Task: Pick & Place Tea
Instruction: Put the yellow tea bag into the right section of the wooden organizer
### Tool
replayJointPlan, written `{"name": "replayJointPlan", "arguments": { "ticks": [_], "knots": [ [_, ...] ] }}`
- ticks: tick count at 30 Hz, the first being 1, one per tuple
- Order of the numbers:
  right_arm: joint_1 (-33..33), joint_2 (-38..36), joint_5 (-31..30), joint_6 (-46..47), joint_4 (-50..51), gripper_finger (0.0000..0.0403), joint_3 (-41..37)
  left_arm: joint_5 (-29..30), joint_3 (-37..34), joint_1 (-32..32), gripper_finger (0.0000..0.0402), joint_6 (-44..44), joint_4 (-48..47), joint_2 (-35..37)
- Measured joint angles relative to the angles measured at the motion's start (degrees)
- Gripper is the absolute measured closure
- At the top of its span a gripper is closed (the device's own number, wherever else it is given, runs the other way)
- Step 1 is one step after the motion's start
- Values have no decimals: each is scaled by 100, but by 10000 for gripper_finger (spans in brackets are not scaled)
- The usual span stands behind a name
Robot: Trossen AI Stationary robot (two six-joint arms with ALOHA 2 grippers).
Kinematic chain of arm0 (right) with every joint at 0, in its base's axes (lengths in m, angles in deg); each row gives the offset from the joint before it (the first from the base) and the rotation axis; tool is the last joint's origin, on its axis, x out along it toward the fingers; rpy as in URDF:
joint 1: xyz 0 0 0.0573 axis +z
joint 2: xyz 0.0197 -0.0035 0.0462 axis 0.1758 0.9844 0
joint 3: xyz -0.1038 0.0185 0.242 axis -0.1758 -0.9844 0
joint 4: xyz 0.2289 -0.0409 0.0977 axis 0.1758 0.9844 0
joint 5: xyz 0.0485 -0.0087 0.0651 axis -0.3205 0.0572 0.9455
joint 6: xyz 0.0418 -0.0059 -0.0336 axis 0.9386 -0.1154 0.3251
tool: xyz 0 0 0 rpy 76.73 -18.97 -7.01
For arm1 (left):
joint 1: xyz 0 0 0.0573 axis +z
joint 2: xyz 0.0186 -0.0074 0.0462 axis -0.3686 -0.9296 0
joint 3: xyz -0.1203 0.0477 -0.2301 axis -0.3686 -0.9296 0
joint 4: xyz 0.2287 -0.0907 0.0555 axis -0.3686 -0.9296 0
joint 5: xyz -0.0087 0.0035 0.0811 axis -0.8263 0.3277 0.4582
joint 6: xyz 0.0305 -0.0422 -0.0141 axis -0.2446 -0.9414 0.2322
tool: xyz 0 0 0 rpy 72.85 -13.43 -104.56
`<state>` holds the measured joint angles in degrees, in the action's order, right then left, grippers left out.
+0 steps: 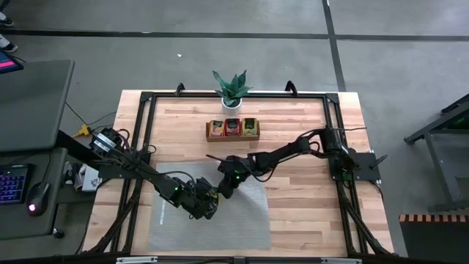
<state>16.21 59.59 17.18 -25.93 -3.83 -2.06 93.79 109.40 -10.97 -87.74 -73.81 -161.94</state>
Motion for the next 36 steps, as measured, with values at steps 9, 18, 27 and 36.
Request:
{"name": "replayJointPlan", "arguments": {
  "ticks": [9, 18, 27, 36],
  "knots": [
    [-4, -179, -60, -240, 178, 402, -15, -75, -2, 2, 401, 128, -23, 227],
    [-2, -198, -73, -280, 287, 403, -15, -82, -24, -4, 401, 334, -149, 644],
    [-2, -224, -109, -280, 282, 403, -13, 306, -13, -4, 401, 300, -680, 1114],
    [-15, -659, -309, -501, 582, 402, -11, 654, -4, -6, 401, 131, -1355, 1442]
  ]
}}
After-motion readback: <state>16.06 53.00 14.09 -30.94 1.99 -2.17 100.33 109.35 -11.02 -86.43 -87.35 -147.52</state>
